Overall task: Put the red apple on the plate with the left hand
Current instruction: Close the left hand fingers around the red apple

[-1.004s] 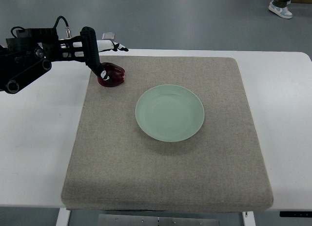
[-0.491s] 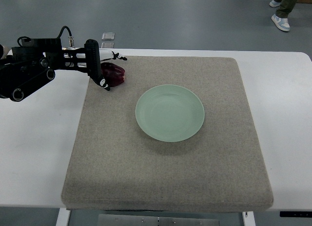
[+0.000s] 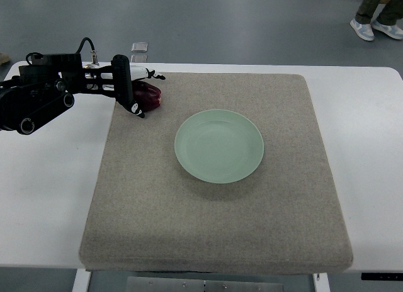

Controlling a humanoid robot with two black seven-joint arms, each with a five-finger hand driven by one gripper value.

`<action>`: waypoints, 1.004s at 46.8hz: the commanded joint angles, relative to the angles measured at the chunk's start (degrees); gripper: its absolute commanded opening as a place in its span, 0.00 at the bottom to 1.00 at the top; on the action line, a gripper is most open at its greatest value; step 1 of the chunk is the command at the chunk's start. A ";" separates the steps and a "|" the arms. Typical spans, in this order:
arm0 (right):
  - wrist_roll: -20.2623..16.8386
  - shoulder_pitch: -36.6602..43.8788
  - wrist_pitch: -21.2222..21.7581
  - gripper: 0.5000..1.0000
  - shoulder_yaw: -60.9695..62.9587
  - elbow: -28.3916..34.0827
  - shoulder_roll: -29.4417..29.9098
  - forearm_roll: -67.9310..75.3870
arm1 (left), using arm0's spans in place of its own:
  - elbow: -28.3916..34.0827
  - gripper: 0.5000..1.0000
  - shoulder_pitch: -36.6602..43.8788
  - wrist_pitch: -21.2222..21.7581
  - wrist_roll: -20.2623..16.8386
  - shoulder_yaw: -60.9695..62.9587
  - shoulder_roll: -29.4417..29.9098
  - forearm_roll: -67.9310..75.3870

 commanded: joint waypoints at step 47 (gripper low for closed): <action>0.00 -0.01 -0.03 0.93 0.07 0.00 0.00 0.00 | 0.69 0.24 0.01 1.48 0.00 -0.03 0.00 -0.08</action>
